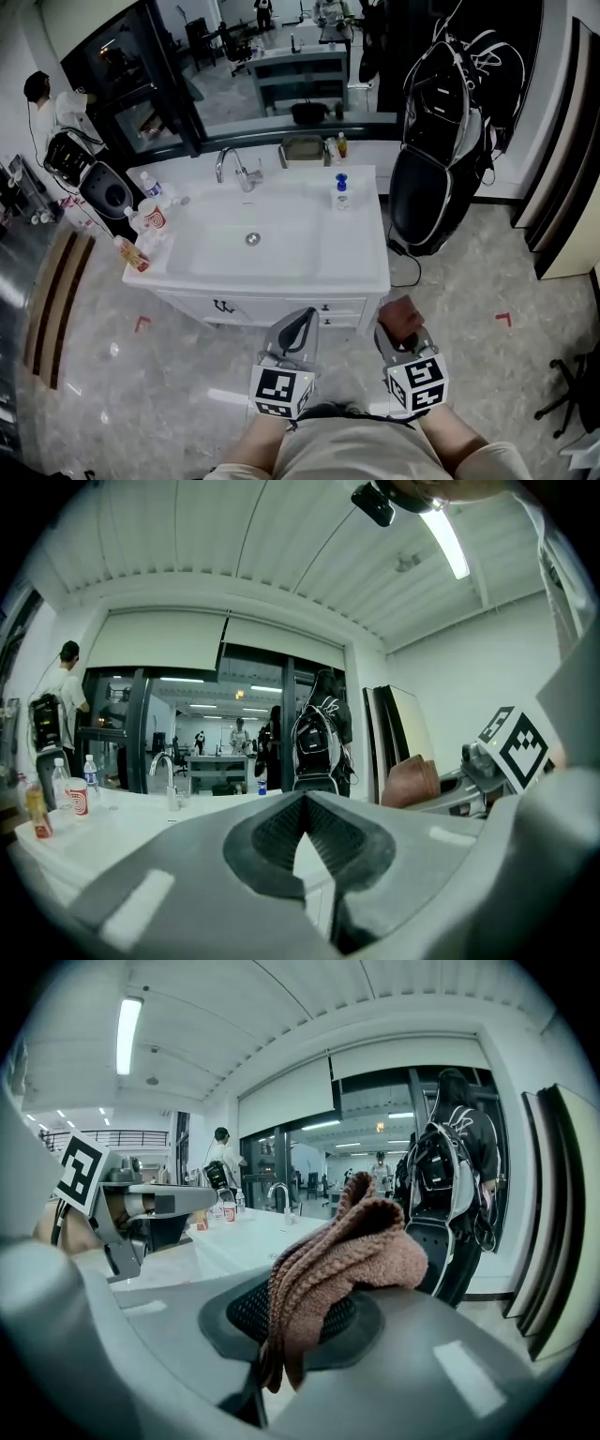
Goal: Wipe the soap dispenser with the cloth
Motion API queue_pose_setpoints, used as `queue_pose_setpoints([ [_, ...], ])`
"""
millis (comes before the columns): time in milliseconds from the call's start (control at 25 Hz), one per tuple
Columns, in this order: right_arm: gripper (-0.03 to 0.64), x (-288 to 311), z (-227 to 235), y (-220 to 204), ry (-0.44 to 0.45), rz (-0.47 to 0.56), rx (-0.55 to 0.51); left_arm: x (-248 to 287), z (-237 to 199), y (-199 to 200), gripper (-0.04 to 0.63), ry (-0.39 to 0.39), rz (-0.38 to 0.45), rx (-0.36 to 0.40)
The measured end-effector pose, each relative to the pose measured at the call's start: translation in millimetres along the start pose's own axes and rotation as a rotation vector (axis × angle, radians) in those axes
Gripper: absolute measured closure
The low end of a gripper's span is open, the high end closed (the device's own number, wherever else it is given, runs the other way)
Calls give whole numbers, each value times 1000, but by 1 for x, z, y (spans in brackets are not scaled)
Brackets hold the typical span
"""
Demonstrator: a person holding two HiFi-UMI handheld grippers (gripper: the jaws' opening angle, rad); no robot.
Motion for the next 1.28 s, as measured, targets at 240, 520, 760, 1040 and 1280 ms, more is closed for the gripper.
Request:
queue_pose_setpoints([
  [240,538,-8,-11,1,-34,13,36,-20,-4,-4,595,-31,-12,3],
  [520,538,-11,-31,11,-41,31,37,-42,-13,8,595,-29,27,33],
  [760,538,-12,-43,16,-52,47,24,-45,-21,7,595,-36,42,24],
  [1040,538,-1,-51,20,-62,39,14,-43,-35,2,595,-55,55,11],
  [1280,538,4,-60,24,-63,39,3,-48,-47,-6,595,-53,56,-1],
])
Point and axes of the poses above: the fingertips, and each gripper's own axes: x forward along the fingers, z to its right, y out of its top, the point moved 2 cm from there along -x, backward along the fingers, and after that the axes turned 14 degrees about -z, right-handed, at the moved point
